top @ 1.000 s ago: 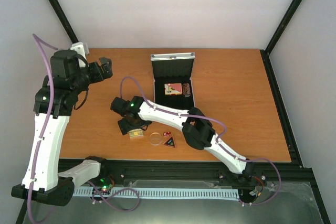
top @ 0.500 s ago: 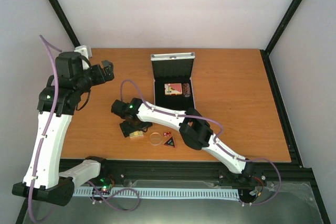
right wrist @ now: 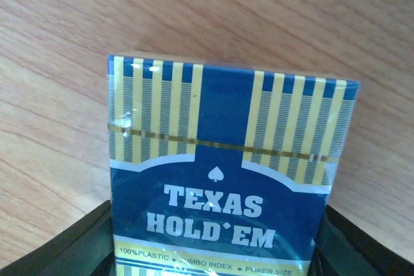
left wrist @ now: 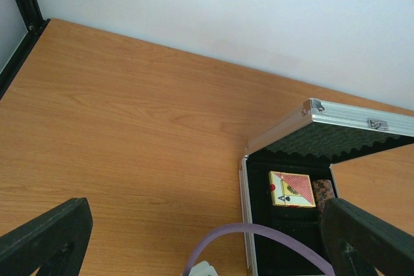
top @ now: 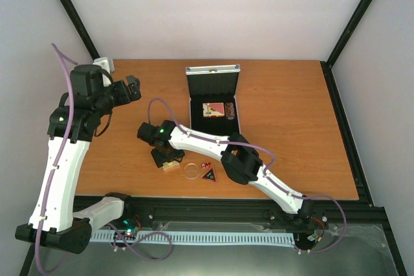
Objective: Pack up texas hold em set
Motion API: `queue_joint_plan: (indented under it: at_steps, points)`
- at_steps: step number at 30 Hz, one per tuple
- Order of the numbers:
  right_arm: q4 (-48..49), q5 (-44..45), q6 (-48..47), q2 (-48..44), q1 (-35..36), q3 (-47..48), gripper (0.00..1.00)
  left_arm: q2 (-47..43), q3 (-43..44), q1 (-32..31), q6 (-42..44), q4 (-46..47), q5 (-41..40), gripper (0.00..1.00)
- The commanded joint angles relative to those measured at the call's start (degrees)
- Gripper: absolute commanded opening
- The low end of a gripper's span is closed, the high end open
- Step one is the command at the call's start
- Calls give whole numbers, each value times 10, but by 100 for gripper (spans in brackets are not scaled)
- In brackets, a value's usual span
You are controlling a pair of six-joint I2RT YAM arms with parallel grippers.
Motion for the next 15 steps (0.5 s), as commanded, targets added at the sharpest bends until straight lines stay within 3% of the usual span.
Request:
queue_joint_plan:
  at_steps: [1,5,10,15]
  points:
    - [-1,13,-16,-20,-5,11,30,-2,8,-1,18,-1,-11,100]
    - [3,17,-19,-75,-14,5,21,-2,16,-1,20,-3,-18,100]
    - [7,40,-2,-159,-33,-21,21,-3,15,-2,20,-2,-11,100]
    - [12,98,105,-256,-68,-118,21,-4,6,-2,22,-1,-9,100]
